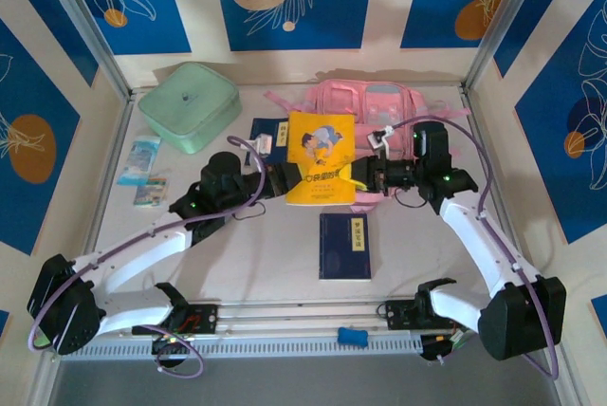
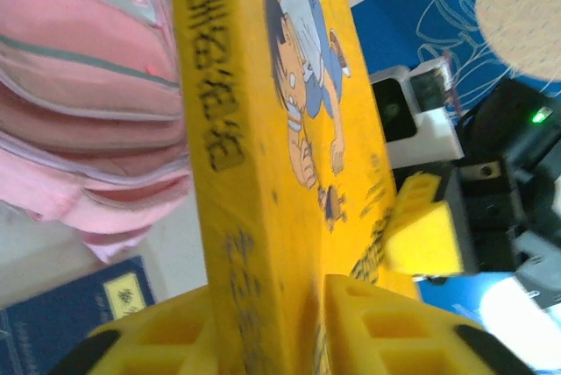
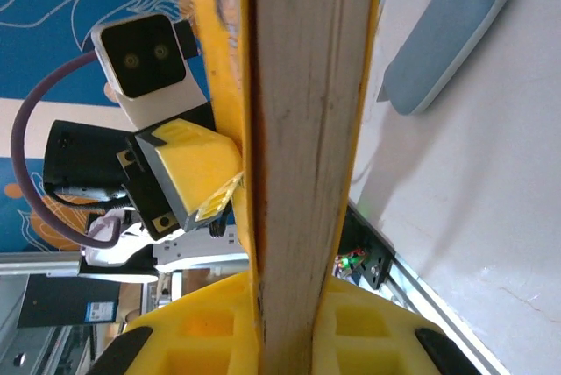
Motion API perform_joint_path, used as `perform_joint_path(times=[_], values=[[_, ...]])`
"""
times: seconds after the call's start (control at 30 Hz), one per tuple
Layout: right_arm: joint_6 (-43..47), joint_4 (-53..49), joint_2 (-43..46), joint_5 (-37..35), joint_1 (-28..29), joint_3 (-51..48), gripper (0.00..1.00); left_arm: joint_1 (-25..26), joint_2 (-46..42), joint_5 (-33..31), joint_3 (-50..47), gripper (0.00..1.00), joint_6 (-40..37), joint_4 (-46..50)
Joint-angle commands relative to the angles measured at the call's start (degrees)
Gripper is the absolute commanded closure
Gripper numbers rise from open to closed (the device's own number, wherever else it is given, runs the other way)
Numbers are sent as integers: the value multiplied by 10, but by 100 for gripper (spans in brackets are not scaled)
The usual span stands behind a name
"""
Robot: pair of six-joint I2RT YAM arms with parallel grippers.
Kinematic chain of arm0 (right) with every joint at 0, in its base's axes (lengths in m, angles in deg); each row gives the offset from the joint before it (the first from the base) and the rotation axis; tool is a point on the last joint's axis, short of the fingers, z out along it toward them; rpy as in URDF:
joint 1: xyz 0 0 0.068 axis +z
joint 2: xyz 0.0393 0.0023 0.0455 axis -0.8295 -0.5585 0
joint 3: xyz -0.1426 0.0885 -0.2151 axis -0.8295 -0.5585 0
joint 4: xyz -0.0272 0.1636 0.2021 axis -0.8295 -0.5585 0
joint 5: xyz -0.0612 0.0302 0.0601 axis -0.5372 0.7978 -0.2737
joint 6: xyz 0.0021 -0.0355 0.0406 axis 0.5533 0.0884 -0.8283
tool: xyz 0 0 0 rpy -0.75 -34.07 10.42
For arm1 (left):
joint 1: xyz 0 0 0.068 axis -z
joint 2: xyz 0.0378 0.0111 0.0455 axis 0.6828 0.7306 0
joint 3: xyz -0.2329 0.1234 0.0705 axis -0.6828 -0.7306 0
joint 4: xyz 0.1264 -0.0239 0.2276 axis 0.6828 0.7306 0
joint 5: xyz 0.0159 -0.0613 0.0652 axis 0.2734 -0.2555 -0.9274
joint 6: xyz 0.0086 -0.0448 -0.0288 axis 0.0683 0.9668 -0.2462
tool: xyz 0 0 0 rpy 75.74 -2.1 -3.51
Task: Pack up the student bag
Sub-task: Pick up the book from the bottom-center of the table, then open the student bag at the center of the table.
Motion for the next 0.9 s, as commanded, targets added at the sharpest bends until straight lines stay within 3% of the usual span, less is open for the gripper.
perform_joint_path(times=[0.0,0.13,0.23,0.37,0.6,0.87], values=[[53,-90,25,-17,-40,43,98,-4,-4,-11,53,58,-93,75],[113,-207,41,-74,-100,77,99,-15,20,-22,127,40,-299,199],[125,-240,51,-80,-160,71,100,-13,80,-10,181,37,-443,248],[145,-293,54,-109,-253,68,100,-2,197,-9,280,33,-559,317],[132,-294,60,-146,-396,44,100,18,394,-39,457,30,-697,383],[91,-244,59,-191,-404,28,100,26,588,-66,680,29,-782,492]])
